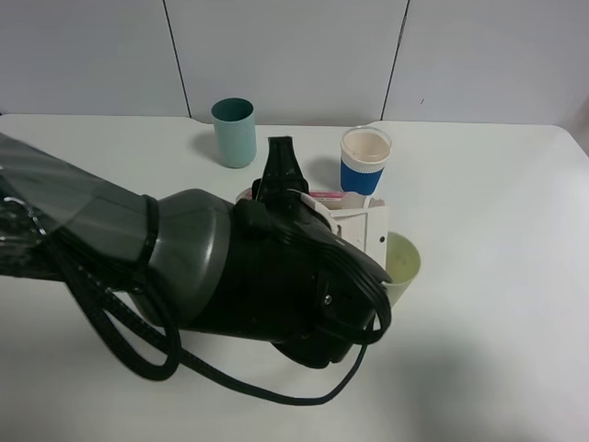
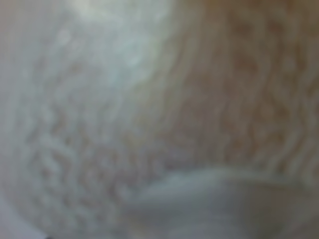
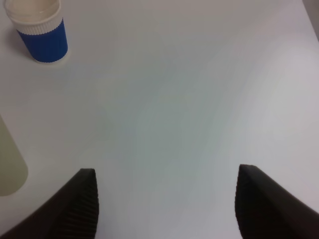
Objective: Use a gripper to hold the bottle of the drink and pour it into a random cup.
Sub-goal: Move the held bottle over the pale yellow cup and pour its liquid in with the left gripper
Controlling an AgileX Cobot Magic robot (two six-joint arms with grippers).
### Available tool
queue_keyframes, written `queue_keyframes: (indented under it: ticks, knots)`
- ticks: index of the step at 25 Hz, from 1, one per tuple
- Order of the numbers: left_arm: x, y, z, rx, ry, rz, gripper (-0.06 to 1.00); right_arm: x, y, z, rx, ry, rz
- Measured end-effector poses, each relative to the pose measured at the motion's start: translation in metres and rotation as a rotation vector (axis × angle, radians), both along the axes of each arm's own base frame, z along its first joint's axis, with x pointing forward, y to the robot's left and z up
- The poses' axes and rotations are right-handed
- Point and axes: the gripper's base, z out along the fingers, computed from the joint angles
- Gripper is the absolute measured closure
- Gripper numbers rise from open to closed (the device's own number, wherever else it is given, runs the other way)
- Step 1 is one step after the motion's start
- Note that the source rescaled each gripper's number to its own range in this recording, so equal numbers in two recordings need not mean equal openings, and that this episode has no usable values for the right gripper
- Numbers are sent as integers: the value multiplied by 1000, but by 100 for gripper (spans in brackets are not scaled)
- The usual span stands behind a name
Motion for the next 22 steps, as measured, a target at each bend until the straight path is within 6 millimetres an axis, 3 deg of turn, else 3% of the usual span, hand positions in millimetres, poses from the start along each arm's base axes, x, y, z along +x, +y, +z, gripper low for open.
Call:
queue_keyframes:
  ticks: [22]
  knots:
    - [-9,-6,3,59,-32,-67,93,0,0,0,0,0,0]
